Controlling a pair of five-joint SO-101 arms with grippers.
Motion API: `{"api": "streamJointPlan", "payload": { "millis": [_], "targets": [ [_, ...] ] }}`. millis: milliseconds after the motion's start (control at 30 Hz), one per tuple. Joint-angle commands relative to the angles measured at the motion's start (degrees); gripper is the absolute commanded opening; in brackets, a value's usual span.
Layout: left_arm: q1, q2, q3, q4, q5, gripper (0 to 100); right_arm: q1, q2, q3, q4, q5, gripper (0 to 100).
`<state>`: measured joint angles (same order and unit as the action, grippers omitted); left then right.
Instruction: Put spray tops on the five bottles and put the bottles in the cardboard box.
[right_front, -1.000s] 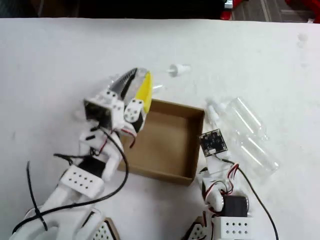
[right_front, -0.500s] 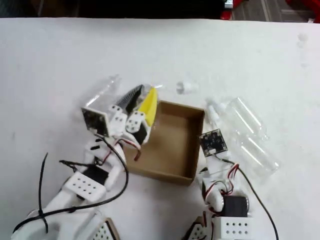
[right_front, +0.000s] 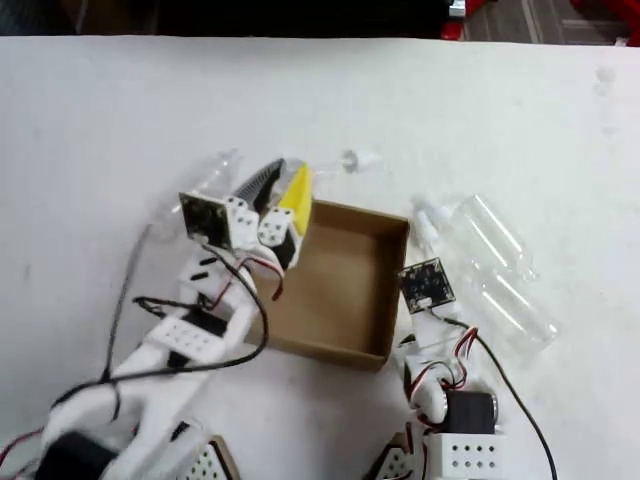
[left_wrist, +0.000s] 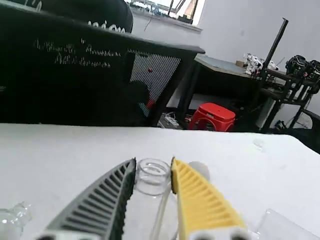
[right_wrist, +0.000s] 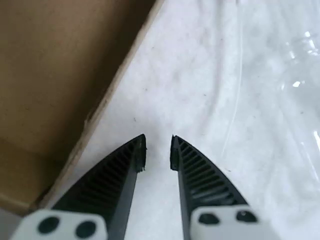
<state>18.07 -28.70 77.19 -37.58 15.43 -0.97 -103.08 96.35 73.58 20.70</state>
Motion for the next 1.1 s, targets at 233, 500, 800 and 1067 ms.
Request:
{"api": "streamJointPlan", "payload": {
  "millis": [233,500,800,1067],
  "targets": [
    [0.4,19.0,-1.2,-25.1,-6.7,2,-0.2,0.0,0.5,-1.0,0.4,6.7],
    [-1.1,25.1,-1.2,-29.2,-6.9,2,-0.2,0.0,0.5,-1.0,0.4,6.7],
    [-1.1,25.8,-1.1,-29.5,-6.9,3,-0.2,0.0,0.5,-1.0,0.4,6.7],
    [-1.5,25.7,-1.1,-29.4,-6.9,14,-0.2,0.0,0.5,-1.0,0.4,6.7]
  ]
}}
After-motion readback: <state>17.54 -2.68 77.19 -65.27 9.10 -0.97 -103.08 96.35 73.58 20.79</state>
